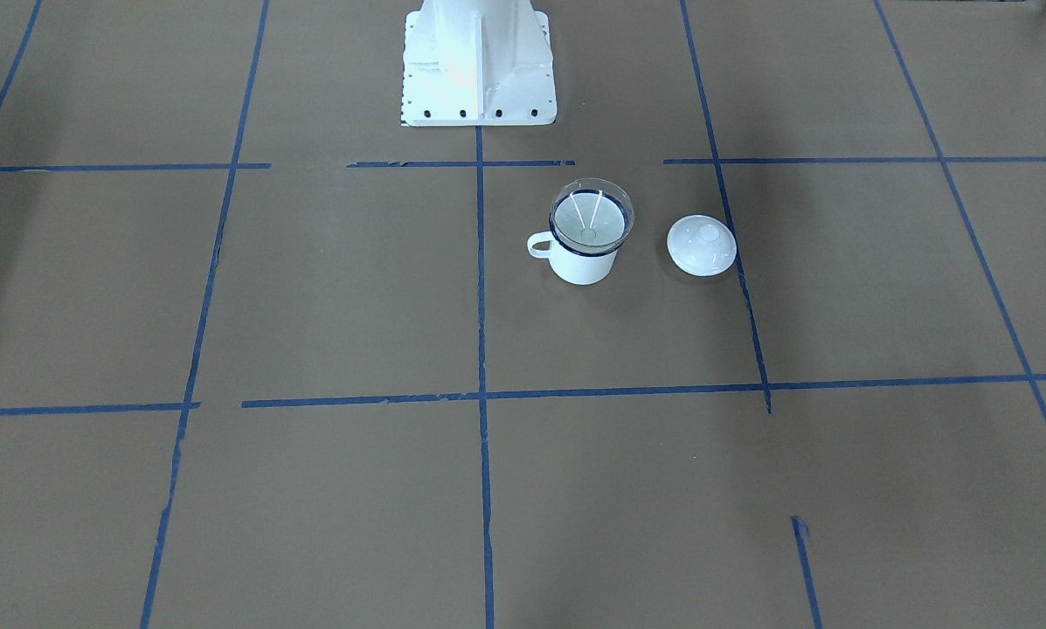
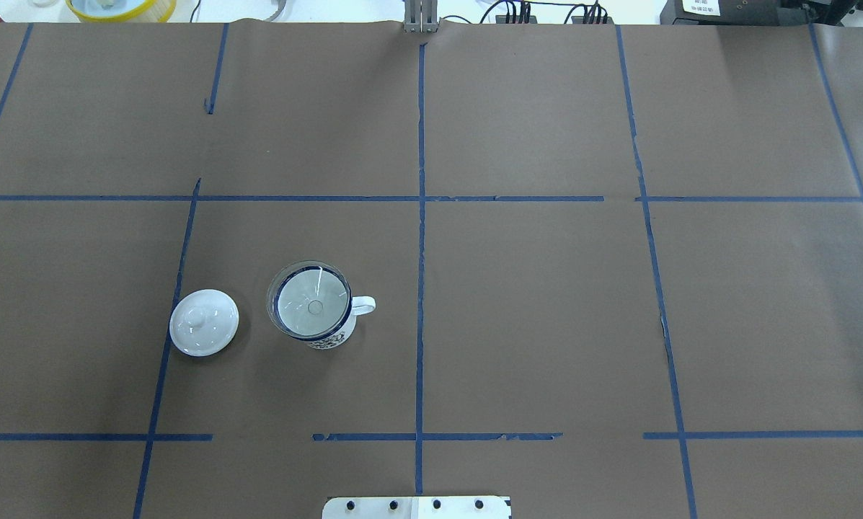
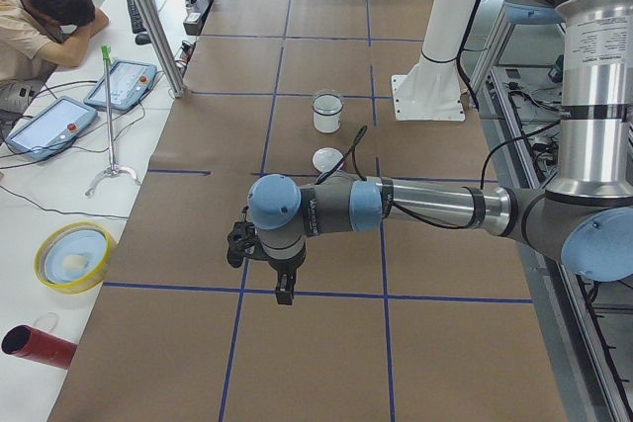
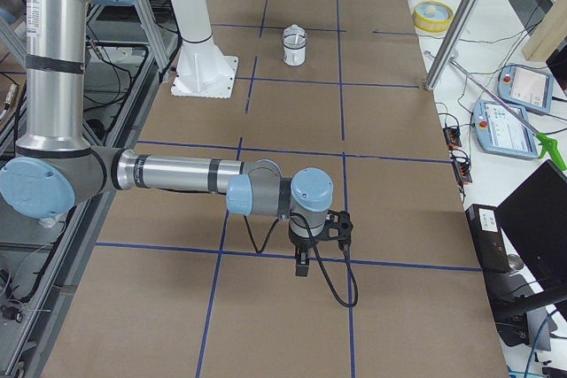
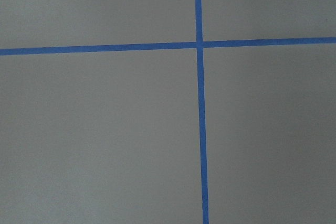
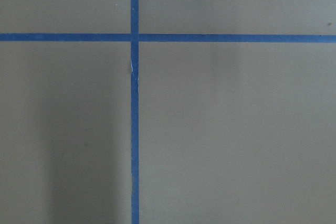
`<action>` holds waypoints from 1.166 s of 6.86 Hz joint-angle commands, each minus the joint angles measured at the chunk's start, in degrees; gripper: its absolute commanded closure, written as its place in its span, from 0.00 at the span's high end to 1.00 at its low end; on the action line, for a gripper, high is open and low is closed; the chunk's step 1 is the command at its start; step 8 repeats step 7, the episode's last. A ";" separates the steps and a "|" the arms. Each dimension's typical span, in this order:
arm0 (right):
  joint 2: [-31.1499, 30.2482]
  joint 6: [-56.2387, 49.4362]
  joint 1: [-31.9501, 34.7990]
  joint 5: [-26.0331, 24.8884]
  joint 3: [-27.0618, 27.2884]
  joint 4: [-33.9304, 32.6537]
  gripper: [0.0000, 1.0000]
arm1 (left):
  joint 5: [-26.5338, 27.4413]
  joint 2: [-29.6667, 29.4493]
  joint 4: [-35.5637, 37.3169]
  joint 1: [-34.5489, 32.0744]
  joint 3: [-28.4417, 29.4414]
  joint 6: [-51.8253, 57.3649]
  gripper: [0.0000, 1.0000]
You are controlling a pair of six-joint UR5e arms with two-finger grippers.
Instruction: Place funnel on cup
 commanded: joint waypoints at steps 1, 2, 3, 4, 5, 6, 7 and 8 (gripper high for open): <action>0.00 0.00 0.00 0.00 0.00 0.00 1.00 | 0.09 0.19 0.00 -0.01 -0.07 -0.04 1.00; 0.00 0.00 0.00 0.00 0.00 0.00 1.00 | 0.18 0.28 0.00 -0.01 0.02 -0.04 1.00; 0.00 0.00 0.00 0.00 0.00 0.00 1.00 | 0.18 0.28 0.00 -0.01 0.02 0.05 1.00; 0.00 0.00 0.00 0.00 0.00 0.00 1.00 | 0.18 0.28 0.00 -0.01 0.02 0.05 1.00; 0.00 0.00 0.00 0.00 0.00 0.00 1.00 | 0.18 0.37 0.00 -0.01 0.28 0.05 1.00; 0.00 0.00 0.00 0.00 0.00 0.00 1.00 | 0.27 0.46 0.00 -0.01 0.37 0.05 1.00; 0.00 0.00 0.00 0.00 0.00 0.00 1.00 | 3.23 0.28 0.00 -0.01 0.11 0.05 1.00; 0.00 0.00 0.00 0.00 0.00 0.00 1.00 | 3.23 0.28 0.00 -0.01 0.11 0.05 1.00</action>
